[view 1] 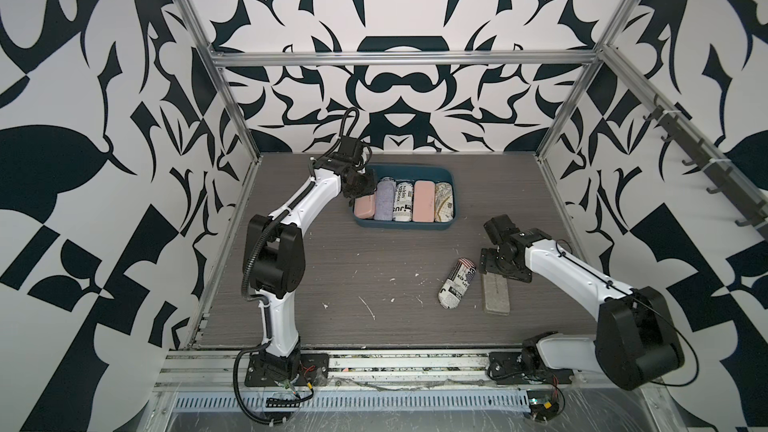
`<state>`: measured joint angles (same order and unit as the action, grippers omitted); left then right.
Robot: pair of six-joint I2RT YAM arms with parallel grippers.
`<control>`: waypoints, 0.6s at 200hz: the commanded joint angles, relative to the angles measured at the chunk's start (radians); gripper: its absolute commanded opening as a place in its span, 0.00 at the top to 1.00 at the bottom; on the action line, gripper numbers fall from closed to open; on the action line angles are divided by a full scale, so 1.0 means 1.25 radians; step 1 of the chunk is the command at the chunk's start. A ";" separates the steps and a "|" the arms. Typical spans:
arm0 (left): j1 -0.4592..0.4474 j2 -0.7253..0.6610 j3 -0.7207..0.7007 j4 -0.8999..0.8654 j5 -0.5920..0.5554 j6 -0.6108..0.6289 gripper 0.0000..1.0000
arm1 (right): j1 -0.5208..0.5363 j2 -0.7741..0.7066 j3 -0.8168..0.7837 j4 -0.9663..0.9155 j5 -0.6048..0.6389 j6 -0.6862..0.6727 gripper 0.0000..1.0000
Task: Put the glasses cases into the storage boxes
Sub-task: Place the glasses case in the storage box, then pick up the glasses case at the center of the board.
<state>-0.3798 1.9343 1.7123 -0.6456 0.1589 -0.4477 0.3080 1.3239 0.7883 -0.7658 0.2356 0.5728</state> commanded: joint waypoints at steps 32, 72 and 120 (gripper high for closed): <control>0.000 -0.061 -0.017 0.027 0.039 -0.004 0.75 | 0.008 -0.034 -0.066 0.050 -0.098 0.042 0.09; 0.000 -0.080 -0.020 0.031 0.042 -0.004 0.75 | 0.008 0.007 -0.091 0.092 -0.115 0.054 0.14; -0.001 -0.110 -0.038 0.033 0.051 -0.005 0.73 | 0.019 0.009 -0.017 0.034 -0.015 0.019 0.49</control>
<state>-0.3798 1.8458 1.6901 -0.6128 0.2035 -0.4488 0.3168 1.3445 0.6884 -0.6773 0.1215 0.6136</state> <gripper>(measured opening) 0.264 0.675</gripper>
